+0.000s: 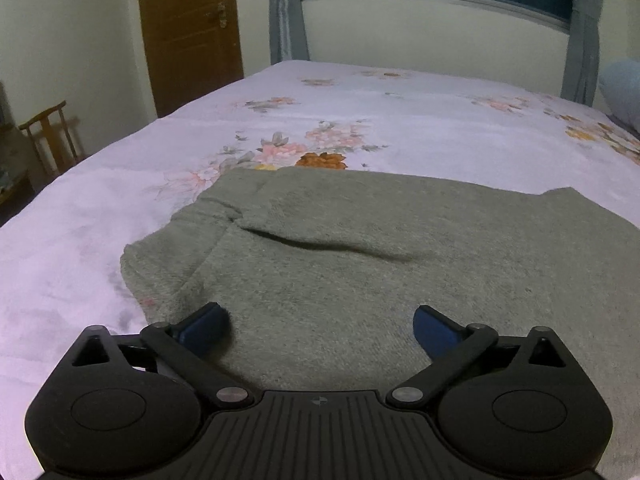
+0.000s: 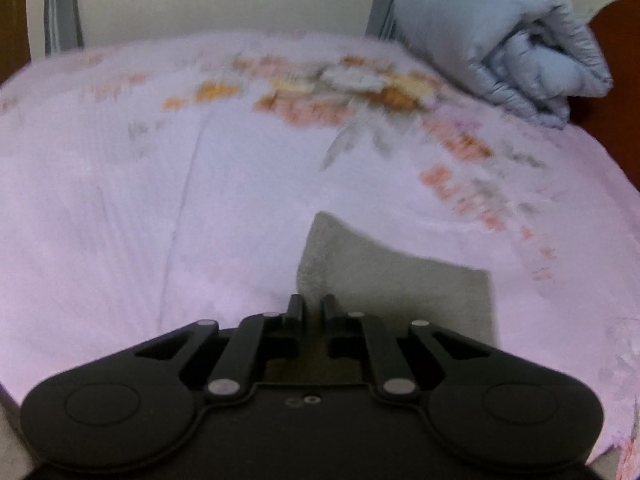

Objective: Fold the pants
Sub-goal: 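Grasp a corner of the sweatpants with the right tool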

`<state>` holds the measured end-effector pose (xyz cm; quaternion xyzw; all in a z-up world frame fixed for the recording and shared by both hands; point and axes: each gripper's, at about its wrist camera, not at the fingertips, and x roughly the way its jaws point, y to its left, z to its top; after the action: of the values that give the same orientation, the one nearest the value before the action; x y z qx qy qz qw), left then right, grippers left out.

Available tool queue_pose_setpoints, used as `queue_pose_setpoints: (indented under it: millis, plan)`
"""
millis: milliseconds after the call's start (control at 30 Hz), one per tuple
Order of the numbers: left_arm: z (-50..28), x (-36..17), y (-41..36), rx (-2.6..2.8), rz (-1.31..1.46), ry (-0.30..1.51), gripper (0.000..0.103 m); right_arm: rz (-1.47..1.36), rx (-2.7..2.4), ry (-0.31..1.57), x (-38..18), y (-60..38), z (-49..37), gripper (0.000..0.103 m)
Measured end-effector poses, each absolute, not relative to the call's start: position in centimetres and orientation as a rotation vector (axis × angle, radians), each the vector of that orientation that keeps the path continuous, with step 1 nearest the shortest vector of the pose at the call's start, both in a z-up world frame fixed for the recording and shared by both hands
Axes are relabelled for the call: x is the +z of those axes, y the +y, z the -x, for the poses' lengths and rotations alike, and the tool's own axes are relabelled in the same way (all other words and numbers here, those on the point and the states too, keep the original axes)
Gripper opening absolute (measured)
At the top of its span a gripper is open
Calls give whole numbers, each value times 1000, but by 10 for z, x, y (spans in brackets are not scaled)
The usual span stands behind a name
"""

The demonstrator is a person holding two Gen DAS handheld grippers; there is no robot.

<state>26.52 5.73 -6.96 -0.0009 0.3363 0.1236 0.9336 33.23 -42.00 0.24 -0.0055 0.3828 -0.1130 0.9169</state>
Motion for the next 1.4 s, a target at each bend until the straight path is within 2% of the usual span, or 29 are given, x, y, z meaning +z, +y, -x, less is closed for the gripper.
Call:
queue_pose_setpoints:
  millis: [300,533,733,1100,1133,1200,1400]
  plan:
    - [-261,-71,63,193,12,699,101,-53,-293,545,84,-476,-204,1]
    - [-268,-69,72,124,5,752,103,-122,-344,508,97,-515,-113,1]
    - [-266,-65,76,67,-6,781,103,-215,-374,536,66,-540,-67,1]
    - [-243,-66,77,73,36,760,103,-448,-417,615,-5,-571,-42,1]
    - [-242,-66,76,76,37,761,103,-482,-420,612,-9,-575,-38,2]
    - [-241,-64,74,83,35,765,103,-573,-399,597,-18,-586,-30,17]
    - [-236,-63,66,96,32,752,103,-933,-329,504,-42,-624,-7,20]
